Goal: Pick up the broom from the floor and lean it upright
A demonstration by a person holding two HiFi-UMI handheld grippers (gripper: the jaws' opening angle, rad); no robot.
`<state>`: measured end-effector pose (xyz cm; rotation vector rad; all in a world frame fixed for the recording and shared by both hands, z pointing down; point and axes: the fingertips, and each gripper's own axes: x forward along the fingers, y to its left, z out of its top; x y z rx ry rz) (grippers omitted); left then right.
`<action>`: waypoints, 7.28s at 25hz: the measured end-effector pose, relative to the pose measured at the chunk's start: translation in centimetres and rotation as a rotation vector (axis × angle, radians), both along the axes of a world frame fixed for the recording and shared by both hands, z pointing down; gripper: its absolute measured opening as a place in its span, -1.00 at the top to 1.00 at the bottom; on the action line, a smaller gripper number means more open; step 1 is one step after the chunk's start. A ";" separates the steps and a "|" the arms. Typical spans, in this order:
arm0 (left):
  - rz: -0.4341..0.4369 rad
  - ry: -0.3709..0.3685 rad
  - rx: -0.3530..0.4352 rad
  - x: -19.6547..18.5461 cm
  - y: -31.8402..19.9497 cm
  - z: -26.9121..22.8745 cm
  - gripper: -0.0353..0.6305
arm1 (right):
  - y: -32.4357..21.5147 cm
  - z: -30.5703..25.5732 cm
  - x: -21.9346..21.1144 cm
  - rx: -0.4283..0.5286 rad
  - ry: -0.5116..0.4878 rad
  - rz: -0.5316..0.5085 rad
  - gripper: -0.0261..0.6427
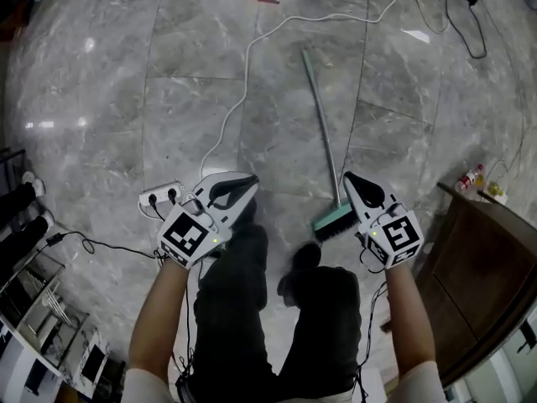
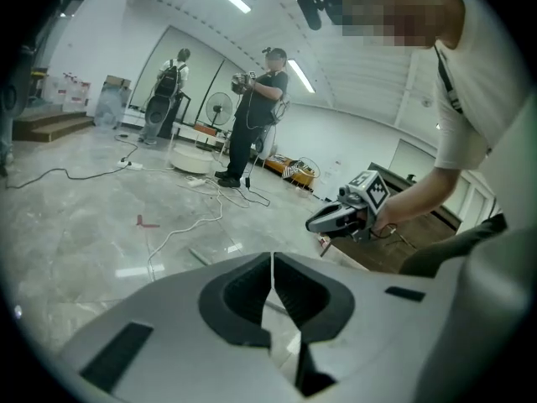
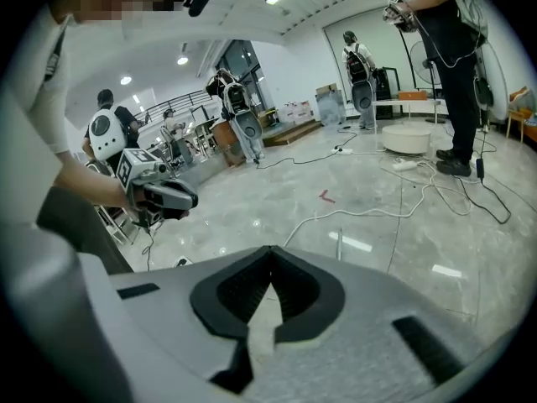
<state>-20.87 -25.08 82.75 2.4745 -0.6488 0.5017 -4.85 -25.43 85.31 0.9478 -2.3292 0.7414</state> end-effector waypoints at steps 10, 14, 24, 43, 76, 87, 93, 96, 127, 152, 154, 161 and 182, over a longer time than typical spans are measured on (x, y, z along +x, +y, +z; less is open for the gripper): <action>0.071 -0.025 0.020 -0.5 0.7 12.4 0.86 | -1.1 12.9 0.4 0.008 0.030 -0.024 0.92; 0.103 -0.010 0.017 0.3 0.7 15.7 0.86 | -1.5 17.0 0.9 0.005 0.051 -0.034 0.92; 0.123 0.008 0.017 1.5 0.5 21.8 0.86 | -2.1 27.3 1.6 -0.038 0.088 -0.040 0.90; 0.157 -0.032 0.025 1.7 1.7 24.3 0.86 | -3.7 40.0 4.1 -0.172 0.226 0.024 0.56; 0.408 0.019 0.196 12.4 -1.4 15.5 0.86 | -2.9 22.2 17.4 -0.159 0.086 0.390 0.67; 0.590 0.072 0.258 19.4 -2.1 7.1 0.86 | 2.6 13.4 25.4 -0.098 0.023 0.616 0.68; 0.678 0.093 0.240 22.7 -1.2 3.7 0.86 | 7.2 9.6 30.6 -0.082 -0.006 0.776 0.68; 0.723 0.107 0.240 24.5 -0.3 2.2 0.86 | 9.9 8.1 32.9 -0.087 -0.040 0.850 0.68; 1.164 0.150 0.266 39.8 11.8 -4.5 0.86 | 27.4 -0.2 45.6 -0.086 -0.135 1.275 0.68; 1.171 0.074 0.254 39.8 14.4 -0.5 0.86 | 30.2 3.9 52.5 -0.080 -0.090 1.383 0.65; 1.162 0.085 0.252 40.1 14.2 -0.7 0.86 | 30.1 3.8 52.6 -0.076 -0.086 1.390 0.64; 1.166 0.099 0.252 40.2 14.3 -0.9 0.86 | 30.3 3.9 52.7 -0.078 -0.062 1.404 0.51; 1.152 0.182 0.249 42.1 13.8 -2.5 0.86 | 31.7 1.9 51.2 -0.050 0.022 1.429 0.41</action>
